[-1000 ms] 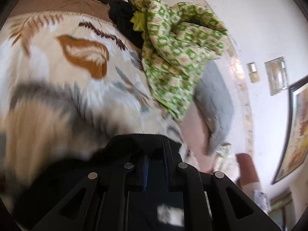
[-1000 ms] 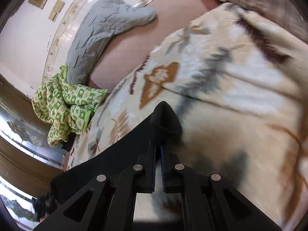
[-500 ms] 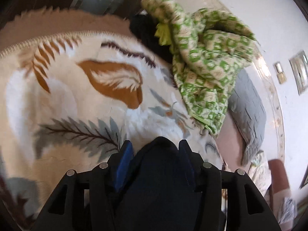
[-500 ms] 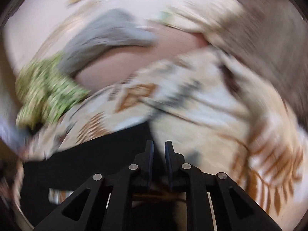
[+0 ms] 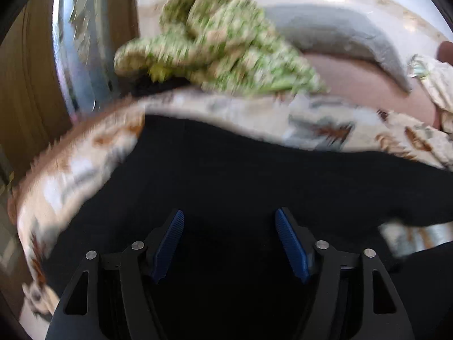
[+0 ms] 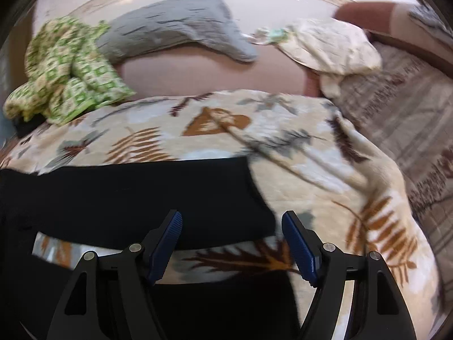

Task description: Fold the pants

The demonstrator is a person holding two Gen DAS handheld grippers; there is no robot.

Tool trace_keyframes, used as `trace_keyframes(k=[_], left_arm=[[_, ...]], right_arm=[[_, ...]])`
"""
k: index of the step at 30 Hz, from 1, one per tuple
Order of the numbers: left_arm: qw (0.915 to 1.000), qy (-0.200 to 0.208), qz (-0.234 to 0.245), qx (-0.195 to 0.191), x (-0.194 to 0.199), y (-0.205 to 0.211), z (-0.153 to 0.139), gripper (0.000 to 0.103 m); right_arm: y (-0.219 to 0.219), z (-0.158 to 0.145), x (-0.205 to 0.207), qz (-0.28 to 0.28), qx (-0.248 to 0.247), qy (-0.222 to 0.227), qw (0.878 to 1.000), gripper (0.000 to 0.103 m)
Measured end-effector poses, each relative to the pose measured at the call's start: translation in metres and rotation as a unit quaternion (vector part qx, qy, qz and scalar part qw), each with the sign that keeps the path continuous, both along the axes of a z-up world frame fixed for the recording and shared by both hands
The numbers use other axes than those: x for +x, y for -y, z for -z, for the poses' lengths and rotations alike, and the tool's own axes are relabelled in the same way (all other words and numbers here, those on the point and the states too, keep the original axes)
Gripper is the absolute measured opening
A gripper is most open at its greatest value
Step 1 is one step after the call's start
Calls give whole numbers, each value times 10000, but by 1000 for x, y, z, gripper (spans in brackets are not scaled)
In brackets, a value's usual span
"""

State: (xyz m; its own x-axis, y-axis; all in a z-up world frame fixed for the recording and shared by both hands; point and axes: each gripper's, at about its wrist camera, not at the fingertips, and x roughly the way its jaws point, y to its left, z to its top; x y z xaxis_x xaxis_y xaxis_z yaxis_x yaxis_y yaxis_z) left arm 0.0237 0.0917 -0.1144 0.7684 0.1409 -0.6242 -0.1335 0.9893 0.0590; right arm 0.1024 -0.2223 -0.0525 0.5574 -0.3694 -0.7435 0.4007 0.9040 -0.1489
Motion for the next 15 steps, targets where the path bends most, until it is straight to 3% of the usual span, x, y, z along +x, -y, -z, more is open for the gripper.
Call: trace_keyframes(k=[2, 5, 12, 15], left_arm=[[9993, 92, 37, -353, -1, -4, -1, 69], [9982, 71, 135, -588, 0, -5, 0, 70], [9986, 70, 129, -514, -2, 6, -4, 71], [9983, 52, 132, -570, 9, -12, 4, 71]], right_arm=[[10, 1, -2, 221, 119, -29, 9997, 74], [18, 1, -3, 397, 194, -54, 9990, 74], [18, -2, -5, 370, 214, -24, 9991, 74], [18, -1, -4, 358, 246, -34, 9990, 74]])
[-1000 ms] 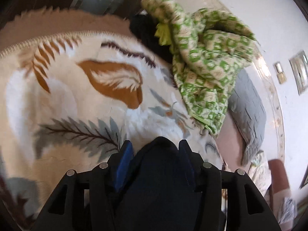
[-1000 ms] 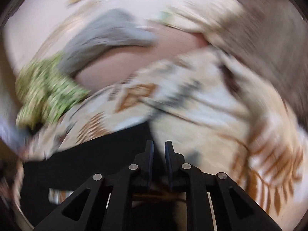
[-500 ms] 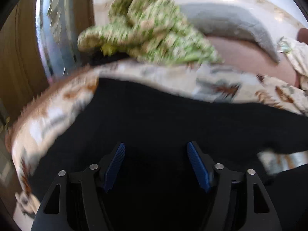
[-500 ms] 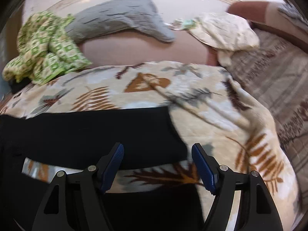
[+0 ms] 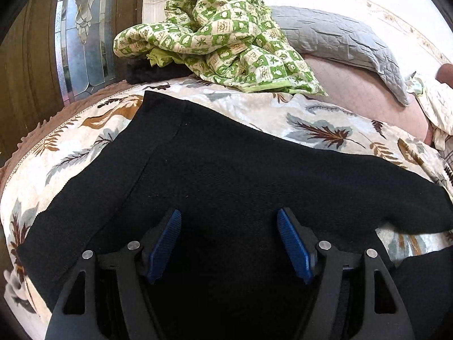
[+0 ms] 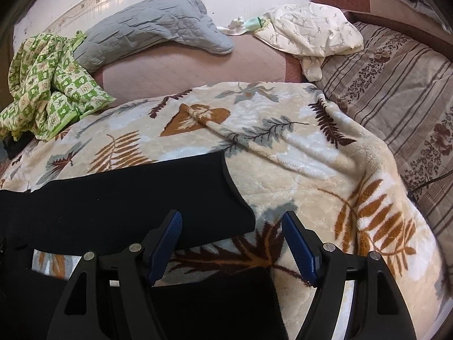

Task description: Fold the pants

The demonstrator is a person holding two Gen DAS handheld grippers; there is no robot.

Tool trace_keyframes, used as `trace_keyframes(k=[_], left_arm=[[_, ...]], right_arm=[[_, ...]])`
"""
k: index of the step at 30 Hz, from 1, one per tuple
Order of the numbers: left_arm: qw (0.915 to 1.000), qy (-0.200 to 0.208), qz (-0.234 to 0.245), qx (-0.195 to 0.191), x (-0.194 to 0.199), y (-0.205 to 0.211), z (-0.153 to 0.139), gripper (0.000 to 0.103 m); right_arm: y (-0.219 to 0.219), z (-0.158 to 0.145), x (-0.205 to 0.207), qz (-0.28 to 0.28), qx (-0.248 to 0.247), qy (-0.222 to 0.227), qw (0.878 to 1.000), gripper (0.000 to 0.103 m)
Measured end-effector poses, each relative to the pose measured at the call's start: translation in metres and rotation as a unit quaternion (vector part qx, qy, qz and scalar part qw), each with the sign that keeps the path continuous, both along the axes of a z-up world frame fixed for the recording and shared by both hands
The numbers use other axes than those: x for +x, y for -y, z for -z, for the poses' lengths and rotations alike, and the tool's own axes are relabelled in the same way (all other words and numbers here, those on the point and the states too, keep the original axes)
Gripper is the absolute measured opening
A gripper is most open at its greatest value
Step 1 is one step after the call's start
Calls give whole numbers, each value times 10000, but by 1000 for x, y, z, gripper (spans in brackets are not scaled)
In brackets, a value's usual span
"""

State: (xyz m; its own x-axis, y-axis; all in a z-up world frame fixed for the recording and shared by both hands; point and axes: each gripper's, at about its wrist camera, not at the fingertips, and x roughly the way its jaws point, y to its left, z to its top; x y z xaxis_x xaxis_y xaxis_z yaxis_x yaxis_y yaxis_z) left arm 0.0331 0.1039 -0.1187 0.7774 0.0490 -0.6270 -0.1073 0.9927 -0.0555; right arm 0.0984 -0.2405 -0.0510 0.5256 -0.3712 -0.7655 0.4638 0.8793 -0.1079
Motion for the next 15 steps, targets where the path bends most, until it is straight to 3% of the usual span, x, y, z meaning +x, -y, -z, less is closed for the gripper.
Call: trace_keyframes(k=[15], left_arm=[[10000, 7, 4, -1, 1, 0, 0, 71]], right_arm=[[0, 1, 1, 51, 16, -9, 10000, 74]])
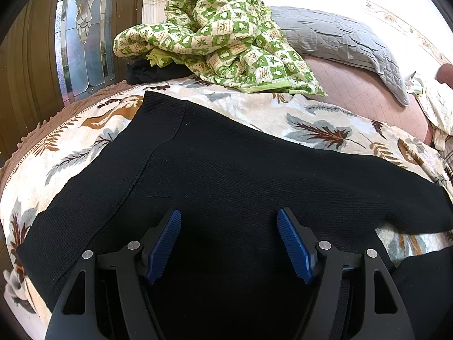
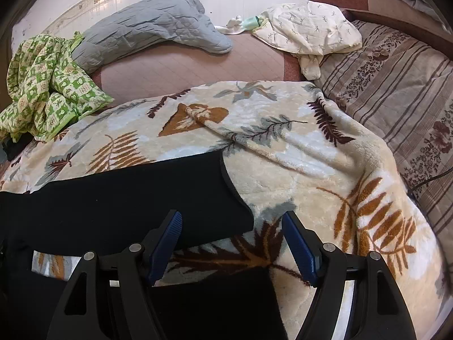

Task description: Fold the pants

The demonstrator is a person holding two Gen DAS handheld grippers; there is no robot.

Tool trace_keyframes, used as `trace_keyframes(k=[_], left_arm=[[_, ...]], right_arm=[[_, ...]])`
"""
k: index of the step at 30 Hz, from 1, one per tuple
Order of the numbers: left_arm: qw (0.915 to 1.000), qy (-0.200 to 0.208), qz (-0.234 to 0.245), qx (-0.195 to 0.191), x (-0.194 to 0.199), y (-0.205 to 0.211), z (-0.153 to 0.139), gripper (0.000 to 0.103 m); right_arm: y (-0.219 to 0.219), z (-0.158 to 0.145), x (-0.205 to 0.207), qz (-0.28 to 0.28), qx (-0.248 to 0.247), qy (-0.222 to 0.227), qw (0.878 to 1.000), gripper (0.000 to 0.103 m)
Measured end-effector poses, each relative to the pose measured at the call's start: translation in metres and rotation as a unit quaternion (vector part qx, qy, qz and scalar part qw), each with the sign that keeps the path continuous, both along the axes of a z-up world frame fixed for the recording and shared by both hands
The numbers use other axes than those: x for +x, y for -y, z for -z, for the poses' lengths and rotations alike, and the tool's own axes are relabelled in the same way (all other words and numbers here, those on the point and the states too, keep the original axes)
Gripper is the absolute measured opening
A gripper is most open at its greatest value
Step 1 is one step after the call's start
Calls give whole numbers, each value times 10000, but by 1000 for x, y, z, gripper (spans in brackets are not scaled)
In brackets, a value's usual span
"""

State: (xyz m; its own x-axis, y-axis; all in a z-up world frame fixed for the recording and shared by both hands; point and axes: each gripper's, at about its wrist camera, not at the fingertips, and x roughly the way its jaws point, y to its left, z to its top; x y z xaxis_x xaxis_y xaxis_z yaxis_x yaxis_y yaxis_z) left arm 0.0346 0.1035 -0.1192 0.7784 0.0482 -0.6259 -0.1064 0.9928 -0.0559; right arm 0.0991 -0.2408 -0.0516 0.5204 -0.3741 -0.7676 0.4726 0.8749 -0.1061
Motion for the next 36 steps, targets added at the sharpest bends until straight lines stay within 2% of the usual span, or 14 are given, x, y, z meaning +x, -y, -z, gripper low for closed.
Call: trace_keyframes(k=[21, 24, 26, 29, 31, 32, 34, 36], left_arm=[[10000, 1, 1, 2, 3, 1, 1, 71], [9999, -98, 41, -14, 6, 0, -1, 75], [9994, -228, 205, -131, 11, -2, -5, 85], [9973, -324, 425, -506, 16, -12, -9, 94], [9943, -382, 553, -822, 17, -21, -13, 94], [9932, -401, 589, -921, 15, -25, -16, 90], [9896, -379, 682, -1211, 7, -36, -27, 82], [9896, -182, 762, -1206, -2, -48, -42, 80]], right_arm=[[0, 0, 1, 0, 10, -19, 10000, 74], [2, 1, 0, 10, 27, -1, 10000, 74], [3, -2, -1, -48, 80, 92, 9999, 74], [-5, -14, -6, -440, 190, 473, 9977, 74], [-12, -23, -8, -683, 196, 719, 9949, 75], [-18, -30, -12, -894, 138, 907, 9918, 77], [-29, -40, -15, -1084, -79, 1091, 9881, 89], [-44, -48, -20, -1278, -556, 1319, 9814, 103]])
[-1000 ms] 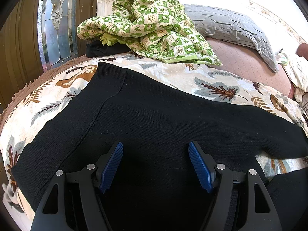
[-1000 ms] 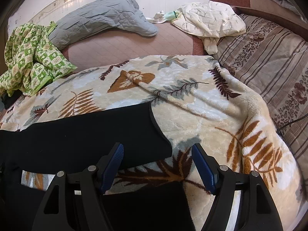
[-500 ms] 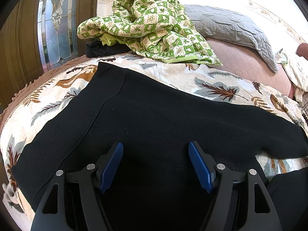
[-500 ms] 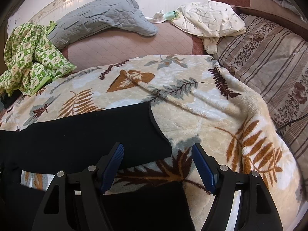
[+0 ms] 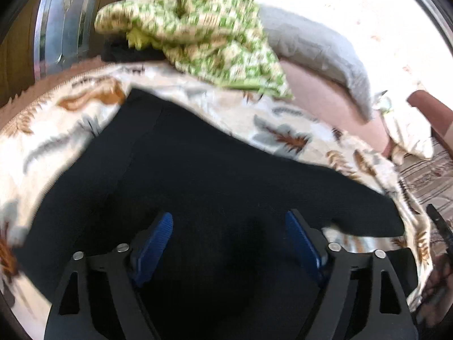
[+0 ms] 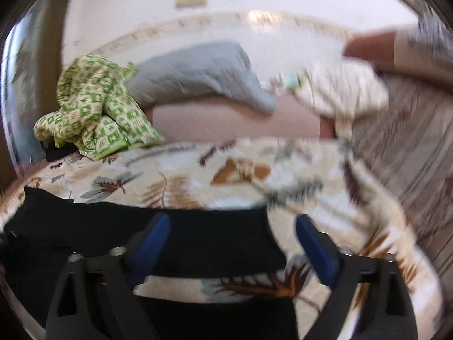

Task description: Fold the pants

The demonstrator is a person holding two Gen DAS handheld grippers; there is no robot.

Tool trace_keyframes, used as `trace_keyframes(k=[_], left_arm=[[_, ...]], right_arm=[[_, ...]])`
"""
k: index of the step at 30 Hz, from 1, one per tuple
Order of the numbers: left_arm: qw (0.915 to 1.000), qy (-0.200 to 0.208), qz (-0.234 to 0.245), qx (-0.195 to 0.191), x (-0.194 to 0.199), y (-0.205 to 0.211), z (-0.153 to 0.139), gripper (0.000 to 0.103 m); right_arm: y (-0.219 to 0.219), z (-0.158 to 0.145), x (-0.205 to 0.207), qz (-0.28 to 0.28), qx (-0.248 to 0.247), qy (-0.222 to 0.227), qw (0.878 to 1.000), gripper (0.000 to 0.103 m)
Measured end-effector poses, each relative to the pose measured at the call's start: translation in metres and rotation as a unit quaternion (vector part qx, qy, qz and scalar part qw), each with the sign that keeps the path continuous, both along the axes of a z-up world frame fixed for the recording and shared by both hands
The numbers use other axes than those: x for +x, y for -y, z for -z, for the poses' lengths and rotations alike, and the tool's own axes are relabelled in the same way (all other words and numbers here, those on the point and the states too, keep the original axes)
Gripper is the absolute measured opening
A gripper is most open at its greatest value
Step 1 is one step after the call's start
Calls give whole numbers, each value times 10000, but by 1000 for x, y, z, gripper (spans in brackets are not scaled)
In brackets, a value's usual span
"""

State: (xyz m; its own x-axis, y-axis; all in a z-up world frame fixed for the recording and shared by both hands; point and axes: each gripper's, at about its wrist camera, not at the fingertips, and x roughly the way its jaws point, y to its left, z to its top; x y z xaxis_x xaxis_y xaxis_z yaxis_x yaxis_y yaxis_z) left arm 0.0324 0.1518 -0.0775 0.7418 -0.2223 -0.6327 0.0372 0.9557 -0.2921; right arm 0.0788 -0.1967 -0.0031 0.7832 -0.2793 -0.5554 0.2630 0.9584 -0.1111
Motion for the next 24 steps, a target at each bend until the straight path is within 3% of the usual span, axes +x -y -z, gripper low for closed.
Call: trace_keyframes(k=[3, 7, 11, 13, 15, 20, 24], left_arm=[[9992, 363, -45, 188, -4, -26, -25, 80], [9957, 497, 205, 759, 29, -68, -53, 80], [9835, 303, 951, 1509, 83, -88, -56, 80], [9753, 18, 1136, 1895, 116, -94, -47, 70], [9691, -281, 1340, 2051, 145, -94, -36, 62], [9603, -474, 1481, 2316, 189, -87, -26, 46], [9595, -523, 1591, 2264, 205, -85, -20, 45]], right_arm=[[-17, 3, 4, -221, -407, -29, 9989, 103], [-23, 16, 14, -430, -265, -361, 9981, 102], [-23, 25, 14, -743, 316, -452, 9957, 101], [-24, 28, 16, -883, 470, -523, 9936, 99], [-26, 30, 17, -875, 417, -550, 9938, 99], [-18, 32, 18, -725, 540, -582, 9942, 99], [-6, 35, 19, -529, 738, -627, 9939, 99]])
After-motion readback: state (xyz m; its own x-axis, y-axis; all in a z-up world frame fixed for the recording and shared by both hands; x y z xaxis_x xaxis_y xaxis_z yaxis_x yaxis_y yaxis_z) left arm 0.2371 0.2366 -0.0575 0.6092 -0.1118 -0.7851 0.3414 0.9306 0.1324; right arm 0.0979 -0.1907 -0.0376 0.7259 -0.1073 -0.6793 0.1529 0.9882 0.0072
